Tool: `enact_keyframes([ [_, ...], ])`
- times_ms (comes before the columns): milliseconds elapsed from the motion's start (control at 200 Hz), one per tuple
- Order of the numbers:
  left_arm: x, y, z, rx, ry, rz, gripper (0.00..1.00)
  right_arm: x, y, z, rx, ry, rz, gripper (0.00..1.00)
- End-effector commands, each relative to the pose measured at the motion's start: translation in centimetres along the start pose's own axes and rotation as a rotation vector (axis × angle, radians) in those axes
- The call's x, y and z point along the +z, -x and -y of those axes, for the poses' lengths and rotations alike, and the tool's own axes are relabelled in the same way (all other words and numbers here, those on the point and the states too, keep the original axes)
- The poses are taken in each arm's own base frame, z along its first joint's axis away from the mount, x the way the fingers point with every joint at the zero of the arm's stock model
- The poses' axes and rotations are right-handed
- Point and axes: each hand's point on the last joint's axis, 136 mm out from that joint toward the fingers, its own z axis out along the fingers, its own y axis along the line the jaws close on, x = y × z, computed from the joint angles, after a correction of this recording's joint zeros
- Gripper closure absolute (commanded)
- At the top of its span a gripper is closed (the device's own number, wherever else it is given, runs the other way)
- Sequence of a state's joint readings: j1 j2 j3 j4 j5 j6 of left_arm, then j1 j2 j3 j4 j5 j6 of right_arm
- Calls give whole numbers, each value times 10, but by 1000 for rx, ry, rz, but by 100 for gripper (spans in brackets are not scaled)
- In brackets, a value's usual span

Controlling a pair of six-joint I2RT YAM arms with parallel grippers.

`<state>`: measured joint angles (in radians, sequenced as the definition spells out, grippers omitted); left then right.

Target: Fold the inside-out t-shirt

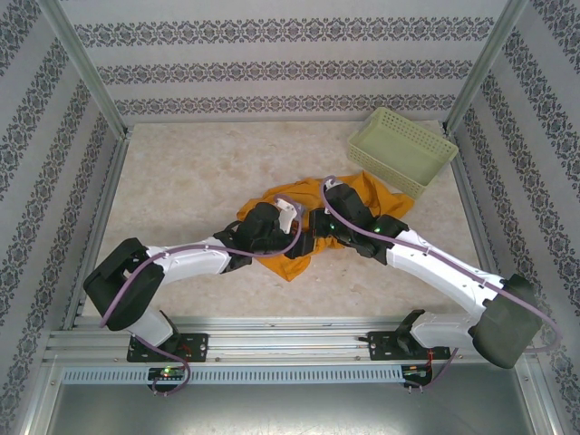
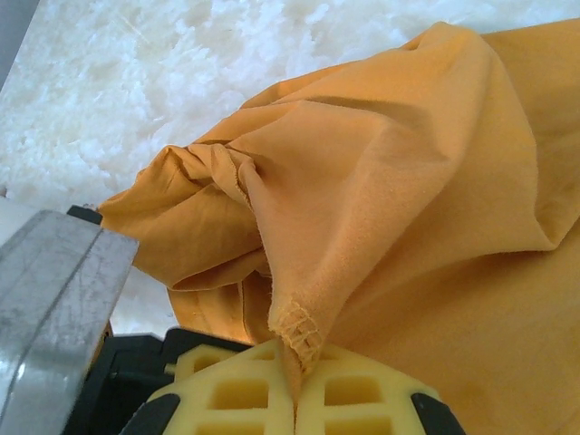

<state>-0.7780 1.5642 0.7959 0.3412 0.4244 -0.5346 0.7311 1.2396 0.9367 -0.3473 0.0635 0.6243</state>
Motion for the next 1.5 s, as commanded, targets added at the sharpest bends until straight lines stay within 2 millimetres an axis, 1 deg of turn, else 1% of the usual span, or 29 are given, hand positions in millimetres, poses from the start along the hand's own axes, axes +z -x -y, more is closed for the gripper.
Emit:
enact_keyframes([
  [0,-7,12,-2,21,40,73,87,3,2,3,6,-19,17,93],
  [85,-20,14,-15,15,117,111,100,7,2,3,-10,-22,-10,87],
  [130,-32,18,-22,5,164,152,100,6,4,5,-23,-33,-21,81],
  [225,-65,22,-39,-21,241,259,100,-2,10,15,-41,-69,-17,61],
  [300,-89,21,-57,-49,309,300,100,-9,16,31,-16,-94,6,47],
  [320,-96,21,-60,-55,323,309,100,-9,17,38,-2,-103,10,43],
  [360,-108,21,-67,-63,348,330,100,-12,19,50,25,-118,19,38],
  [420,-124,20,-74,-70,376,355,100,-13,19,70,66,-147,25,35],
  [490,-139,19,-82,-83,408,368,100,-9,19,93,101,-192,24,30],
  [624,-158,17,-94,-99,454,388,100,4,15,144,186,-329,-27,28],
  [689,-167,18,-98,-108,475,401,100,11,14,165,219,-386,-52,29],
  [794,-181,18,-109,-135,536,421,100,19,15,195,263,-482,-86,29],
  [909,-194,14,-122,-172,603,430,100,24,15,219,295,-556,-107,28],
  [969,-198,13,-127,-188,617,431,100,28,14,226,310,-574,-120,29],
  [1034,-199,12,-130,-197,621,429,100,35,10,229,317,-579,-140,29],
  [1109,-200,12,-131,-205,622,426,100,43,6,230,322,-572,-162,32],
  [1164,-199,13,-132,-211,623,425,100,49,3,230,324,-563,-177,36],
  [1249,-199,16,-133,-216,627,415,100,51,2,230,319,-559,-181,48],
  [1324,-203,22,-132,-219,635,415,100,41,9,230,302,-576,-161,63],
  [1374,-209,29,-131,-221,646,428,100,30,17,228,284,-586,-133,76],
  [1424,-216,39,-128,-224,653,453,100,14,28,223,260,-590,-95,87],
  [1499,-231,59,-121,-227,657,502,100,-20,48,213,231,-595,-11,97],
])
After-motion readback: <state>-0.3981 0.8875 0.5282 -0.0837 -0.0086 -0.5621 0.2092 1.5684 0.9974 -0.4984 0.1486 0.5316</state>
